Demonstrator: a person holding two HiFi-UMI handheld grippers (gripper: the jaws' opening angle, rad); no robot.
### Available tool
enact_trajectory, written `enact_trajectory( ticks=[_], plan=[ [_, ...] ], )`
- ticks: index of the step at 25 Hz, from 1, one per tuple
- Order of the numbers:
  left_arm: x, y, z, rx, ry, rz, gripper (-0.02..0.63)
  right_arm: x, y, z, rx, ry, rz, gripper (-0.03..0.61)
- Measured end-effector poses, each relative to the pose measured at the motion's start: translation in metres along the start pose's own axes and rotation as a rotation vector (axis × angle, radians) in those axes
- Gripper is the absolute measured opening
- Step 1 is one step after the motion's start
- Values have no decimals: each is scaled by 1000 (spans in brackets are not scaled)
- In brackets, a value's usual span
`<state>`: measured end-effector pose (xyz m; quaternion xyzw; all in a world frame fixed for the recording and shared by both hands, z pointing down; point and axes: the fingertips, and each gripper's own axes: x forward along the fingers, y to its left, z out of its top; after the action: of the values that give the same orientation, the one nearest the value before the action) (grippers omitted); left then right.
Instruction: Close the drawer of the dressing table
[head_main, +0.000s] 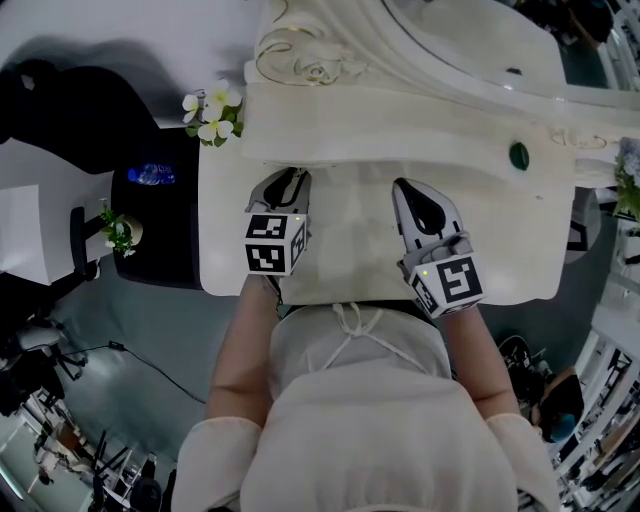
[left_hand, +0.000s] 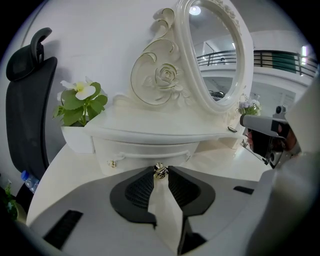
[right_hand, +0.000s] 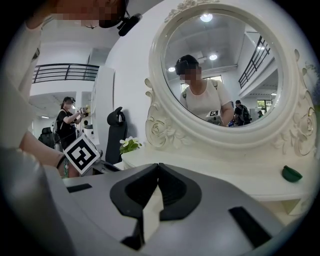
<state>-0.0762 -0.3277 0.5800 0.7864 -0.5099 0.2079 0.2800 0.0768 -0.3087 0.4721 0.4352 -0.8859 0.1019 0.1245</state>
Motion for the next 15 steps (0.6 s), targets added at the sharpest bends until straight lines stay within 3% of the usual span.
enact_trajectory(
  ticks=[15],
  plan=[
    [13,5,10,-6,-26,-28,106,-7,13,-1,17,-17,-3,6]
  ],
)
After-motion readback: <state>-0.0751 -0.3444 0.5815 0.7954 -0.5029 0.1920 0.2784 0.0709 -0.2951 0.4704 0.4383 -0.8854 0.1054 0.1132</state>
